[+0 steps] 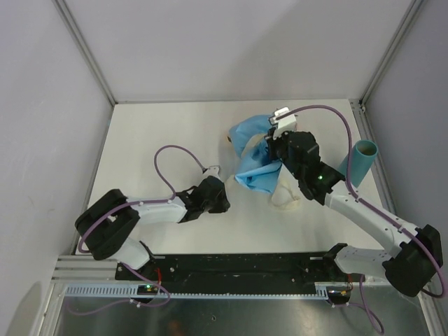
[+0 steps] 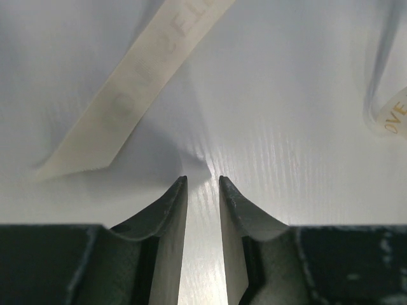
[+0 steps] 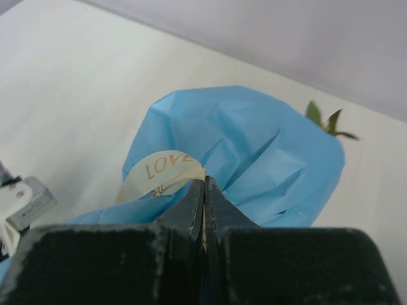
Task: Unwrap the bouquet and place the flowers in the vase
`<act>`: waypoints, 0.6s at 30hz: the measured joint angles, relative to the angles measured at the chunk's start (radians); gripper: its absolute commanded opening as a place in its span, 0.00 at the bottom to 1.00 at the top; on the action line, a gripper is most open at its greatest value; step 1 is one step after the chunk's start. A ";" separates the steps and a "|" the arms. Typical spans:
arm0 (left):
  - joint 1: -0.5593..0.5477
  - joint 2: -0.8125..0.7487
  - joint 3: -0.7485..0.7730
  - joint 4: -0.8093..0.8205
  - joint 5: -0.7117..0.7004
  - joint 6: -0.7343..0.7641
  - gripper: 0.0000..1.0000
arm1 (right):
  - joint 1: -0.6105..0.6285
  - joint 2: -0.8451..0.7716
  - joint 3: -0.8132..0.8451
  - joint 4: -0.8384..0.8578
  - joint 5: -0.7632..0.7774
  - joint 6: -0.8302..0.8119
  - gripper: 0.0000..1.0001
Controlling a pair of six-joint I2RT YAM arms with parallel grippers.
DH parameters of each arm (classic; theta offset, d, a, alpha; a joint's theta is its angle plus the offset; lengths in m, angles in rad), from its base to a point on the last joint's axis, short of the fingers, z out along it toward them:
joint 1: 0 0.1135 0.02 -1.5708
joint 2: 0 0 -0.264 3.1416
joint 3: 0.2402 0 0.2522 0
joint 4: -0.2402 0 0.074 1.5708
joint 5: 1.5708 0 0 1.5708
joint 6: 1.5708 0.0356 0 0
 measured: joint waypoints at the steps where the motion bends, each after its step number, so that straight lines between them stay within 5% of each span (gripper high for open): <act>1: -0.001 -0.008 0.000 -0.012 0.000 0.000 0.32 | 0.000 0.005 0.000 -0.014 -0.015 0.009 0.00; 12: -0.003 -0.422 -0.011 -0.203 -0.087 0.002 0.36 | 0.080 0.122 -0.103 -0.090 -0.148 0.122 0.07; 18: -0.003 -0.455 -0.011 -0.234 -0.100 0.010 0.34 | 0.101 0.156 -0.109 -0.097 -0.159 0.169 0.05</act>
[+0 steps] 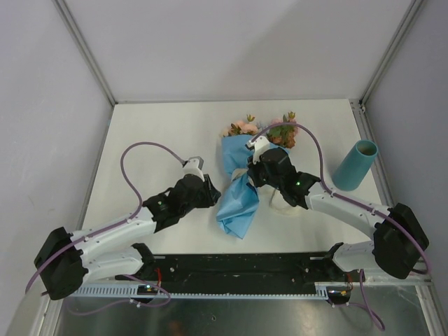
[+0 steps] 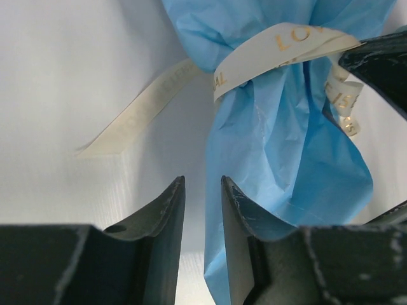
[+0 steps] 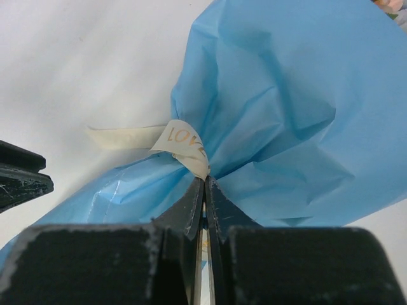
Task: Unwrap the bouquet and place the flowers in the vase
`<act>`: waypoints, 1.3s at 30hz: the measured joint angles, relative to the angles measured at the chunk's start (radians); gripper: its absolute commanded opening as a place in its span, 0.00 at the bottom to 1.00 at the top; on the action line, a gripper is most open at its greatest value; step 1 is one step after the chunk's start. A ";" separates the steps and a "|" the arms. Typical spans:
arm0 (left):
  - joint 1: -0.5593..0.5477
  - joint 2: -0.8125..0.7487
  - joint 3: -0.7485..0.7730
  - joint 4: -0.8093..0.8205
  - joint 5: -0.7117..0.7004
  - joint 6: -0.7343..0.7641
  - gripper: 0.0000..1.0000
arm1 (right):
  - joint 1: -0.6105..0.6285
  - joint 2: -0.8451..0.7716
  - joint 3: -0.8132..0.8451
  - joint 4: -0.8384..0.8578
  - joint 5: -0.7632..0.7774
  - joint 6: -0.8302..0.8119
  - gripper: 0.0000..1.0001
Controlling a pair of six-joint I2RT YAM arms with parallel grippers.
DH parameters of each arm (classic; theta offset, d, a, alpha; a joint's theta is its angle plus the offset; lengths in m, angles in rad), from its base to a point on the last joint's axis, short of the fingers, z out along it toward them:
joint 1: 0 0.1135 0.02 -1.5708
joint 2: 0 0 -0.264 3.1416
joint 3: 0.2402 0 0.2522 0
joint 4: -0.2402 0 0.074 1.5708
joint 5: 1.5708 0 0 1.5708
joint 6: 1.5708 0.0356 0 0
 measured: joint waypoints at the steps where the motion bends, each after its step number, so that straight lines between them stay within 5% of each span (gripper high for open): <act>1: 0.000 0.002 0.000 -0.004 0.000 0.002 0.34 | 0.000 0.000 0.000 0.000 0.000 0.003 0.04; 7: 0.000 0.003 0.000 -0.020 0.004 0.009 0.35 | 0.000 0.010 0.000 0.001 -0.005 0.026 0.08; 16: -0.031 0.010 -0.061 0.074 0.069 0.000 0.35 | 0.000 0.026 0.000 0.002 -0.064 0.092 0.36; 28: -0.041 0.122 -0.130 0.169 0.108 -0.002 0.40 | -0.100 0.070 0.000 -0.026 -0.256 0.074 0.45; 35: -0.043 0.190 -0.143 0.213 0.113 -0.001 0.37 | -0.127 0.187 0.034 -0.089 -0.370 -0.005 0.34; 39: -0.043 0.214 -0.147 0.224 0.120 -0.001 0.23 | -0.127 0.221 0.061 -0.110 -0.410 -0.035 0.21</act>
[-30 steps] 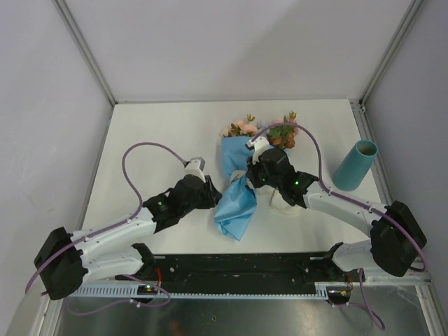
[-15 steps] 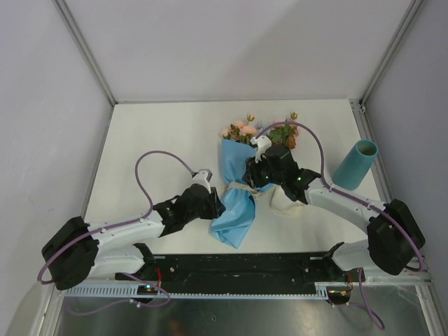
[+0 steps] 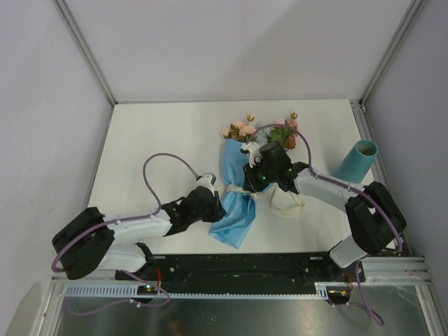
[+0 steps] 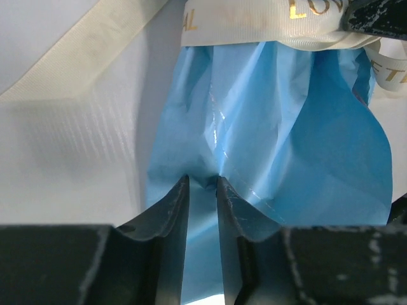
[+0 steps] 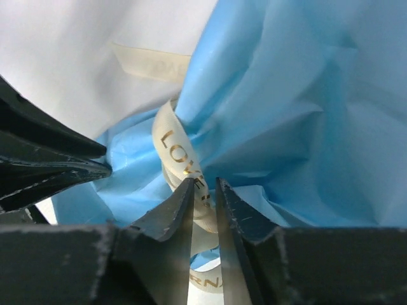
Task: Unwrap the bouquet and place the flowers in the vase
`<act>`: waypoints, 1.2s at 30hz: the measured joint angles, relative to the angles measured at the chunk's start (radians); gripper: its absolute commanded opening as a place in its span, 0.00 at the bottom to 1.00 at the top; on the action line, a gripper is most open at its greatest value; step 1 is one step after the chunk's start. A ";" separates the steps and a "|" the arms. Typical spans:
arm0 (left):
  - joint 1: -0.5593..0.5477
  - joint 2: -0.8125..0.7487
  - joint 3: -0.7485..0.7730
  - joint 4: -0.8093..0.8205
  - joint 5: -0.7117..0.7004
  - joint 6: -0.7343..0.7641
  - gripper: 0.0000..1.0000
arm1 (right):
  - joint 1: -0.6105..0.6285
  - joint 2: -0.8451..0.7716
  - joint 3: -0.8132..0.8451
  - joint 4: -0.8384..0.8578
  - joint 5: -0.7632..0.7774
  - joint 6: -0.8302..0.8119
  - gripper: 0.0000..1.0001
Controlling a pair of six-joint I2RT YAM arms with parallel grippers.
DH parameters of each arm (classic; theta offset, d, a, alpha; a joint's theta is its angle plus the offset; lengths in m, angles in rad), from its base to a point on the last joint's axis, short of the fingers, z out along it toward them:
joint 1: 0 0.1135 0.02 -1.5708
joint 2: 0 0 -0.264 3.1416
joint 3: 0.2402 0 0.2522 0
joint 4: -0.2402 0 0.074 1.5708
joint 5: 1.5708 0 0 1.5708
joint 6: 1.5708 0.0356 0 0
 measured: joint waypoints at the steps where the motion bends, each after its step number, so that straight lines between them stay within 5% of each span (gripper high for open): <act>1: -0.001 0.004 0.000 0.006 0.002 0.000 0.17 | 0.000 0.000 0.005 -0.005 -0.011 -0.004 0.19; 6: -0.004 0.023 0.000 0.025 0.008 0.000 0.02 | -0.011 0.000 0.038 0.004 -0.123 0.000 0.25; 14: -0.005 0.044 0.000 0.036 0.008 0.001 0.01 | -0.039 0.057 0.084 0.003 -0.310 0.031 0.43; 36: -0.006 0.044 0.000 0.036 0.007 -0.002 0.03 | -0.031 0.108 0.160 -0.062 -0.217 0.005 0.49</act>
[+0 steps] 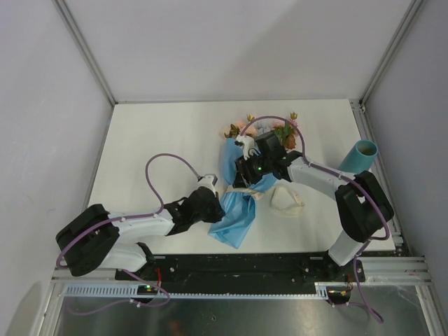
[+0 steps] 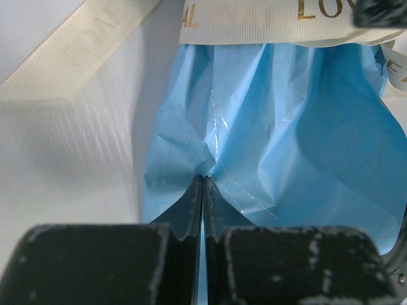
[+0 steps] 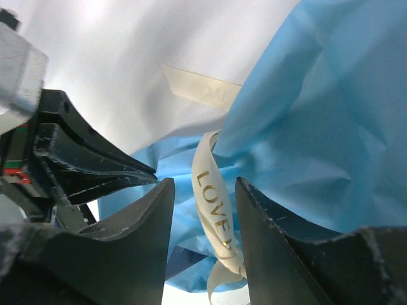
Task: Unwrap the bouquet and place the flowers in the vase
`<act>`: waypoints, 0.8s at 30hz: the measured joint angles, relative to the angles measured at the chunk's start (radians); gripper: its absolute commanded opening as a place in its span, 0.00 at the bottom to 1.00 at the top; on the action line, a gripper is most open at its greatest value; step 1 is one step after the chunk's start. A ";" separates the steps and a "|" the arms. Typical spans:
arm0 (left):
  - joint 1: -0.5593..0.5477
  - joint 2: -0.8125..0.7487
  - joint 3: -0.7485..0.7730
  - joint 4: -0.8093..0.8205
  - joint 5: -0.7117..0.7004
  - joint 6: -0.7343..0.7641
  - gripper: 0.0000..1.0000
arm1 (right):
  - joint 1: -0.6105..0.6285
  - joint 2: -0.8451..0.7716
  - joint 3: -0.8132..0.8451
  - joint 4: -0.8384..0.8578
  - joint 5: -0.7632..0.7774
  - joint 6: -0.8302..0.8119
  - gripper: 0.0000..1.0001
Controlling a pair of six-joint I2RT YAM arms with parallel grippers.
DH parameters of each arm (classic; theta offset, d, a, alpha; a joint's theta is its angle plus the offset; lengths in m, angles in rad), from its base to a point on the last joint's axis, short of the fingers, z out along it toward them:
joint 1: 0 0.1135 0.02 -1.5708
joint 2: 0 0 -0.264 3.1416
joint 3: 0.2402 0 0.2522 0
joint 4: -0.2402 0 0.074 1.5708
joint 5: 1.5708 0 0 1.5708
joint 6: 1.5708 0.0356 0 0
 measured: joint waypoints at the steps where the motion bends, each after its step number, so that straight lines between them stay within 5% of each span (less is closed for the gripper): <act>1: 0.000 0.000 0.000 0.000 0.000 0.000 0.03 | 0.001 0.009 0.003 -0.001 0.001 -0.002 0.49; 4: 0.000 0.000 0.000 0.000 0.000 -0.002 0.03 | 0.009 0.048 0.009 -0.015 0.001 -0.013 0.44; 9: 0.000 0.000 0.000 0.000 -0.002 -0.008 0.01 | 0.025 0.072 0.010 -0.045 0.004 -0.027 0.16; 15: -0.002 0.003 0.000 -0.002 -0.017 -0.019 0.00 | 0.044 0.027 0.013 -0.047 0.090 -0.015 0.04; 24: -0.004 0.028 0.010 -0.003 -0.045 -0.041 0.00 | 0.185 -0.058 -0.011 0.060 0.423 -0.084 0.04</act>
